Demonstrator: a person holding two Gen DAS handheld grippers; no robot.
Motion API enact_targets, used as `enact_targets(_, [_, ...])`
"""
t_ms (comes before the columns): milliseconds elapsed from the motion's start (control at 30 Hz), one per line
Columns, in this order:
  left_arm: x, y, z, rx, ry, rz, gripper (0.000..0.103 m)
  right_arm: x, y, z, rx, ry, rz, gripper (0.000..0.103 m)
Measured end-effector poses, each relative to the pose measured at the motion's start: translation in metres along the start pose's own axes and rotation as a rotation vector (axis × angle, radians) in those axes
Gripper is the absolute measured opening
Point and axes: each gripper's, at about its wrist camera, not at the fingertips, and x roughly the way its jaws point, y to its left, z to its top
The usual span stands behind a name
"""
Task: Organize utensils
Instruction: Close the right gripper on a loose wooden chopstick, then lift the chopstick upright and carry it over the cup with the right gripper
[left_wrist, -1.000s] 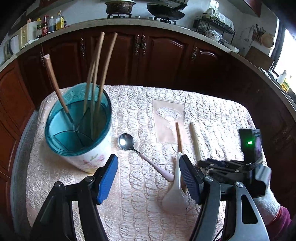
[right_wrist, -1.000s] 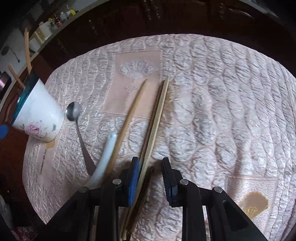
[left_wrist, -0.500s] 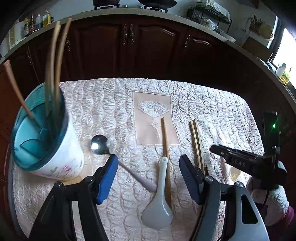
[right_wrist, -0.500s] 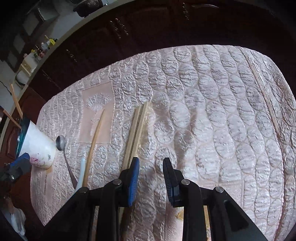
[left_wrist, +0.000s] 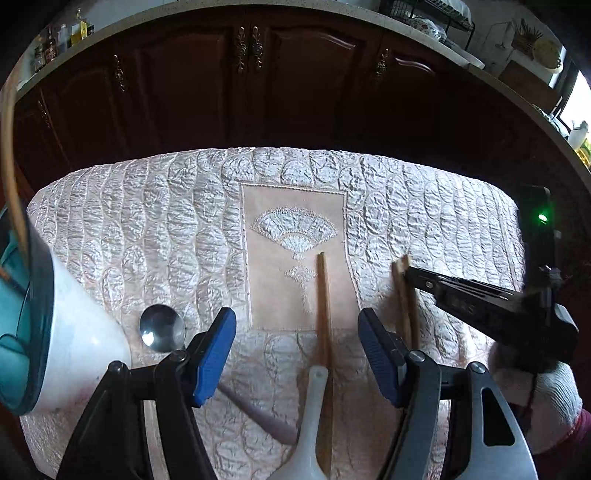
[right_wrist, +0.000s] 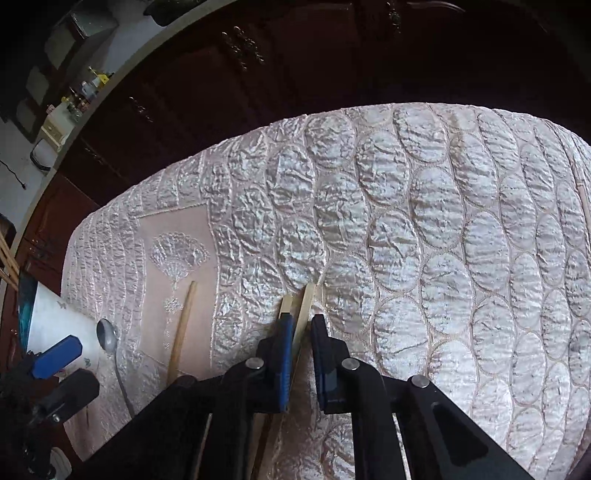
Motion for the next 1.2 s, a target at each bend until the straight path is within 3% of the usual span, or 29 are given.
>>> enact_targets(100, [0.011,-0.002,0.006,-0.004,0.02,-0.016,0.069,-0.015,-0.019,-0.004,-0.007,-0.001,-0.025,0.01])
enact_targets(233, [0.028,-0.008,0.015,0.005,0.032,-0.007,0.069,-0.024,-0.037,-0.007,0.018,0.009,0.004,0.01])
enact_targets(333, [0.041,-0.012,0.022,0.016,0.044,0.001,0.063,-0.031,-0.051,-0.008,0.022,0.02,0.016,0.013])
enact_targets(633, [0.078,-0.019,0.037,0.045,0.105,0.02,0.036,-0.016,-0.042,0.002,0.005,0.027,0.009,0.017])
enact_targets(800, [0.101,-0.02,0.03,0.056,0.113,-0.007,0.006,-0.012,-0.038,0.006,-0.004,0.014,0.018,0.011])
enact_targets(1033, [0.053,-0.003,0.037,-0.005,0.038,-0.143,0.005,-0.059,-0.015,0.009,-0.028,-0.083,0.066,0.011])
enact_targets(1200, [0.007,0.0,0.034,-0.003,-0.044,-0.184,0.005,-0.097,-0.004,0.011,-0.056,-0.158,0.092,0.008])
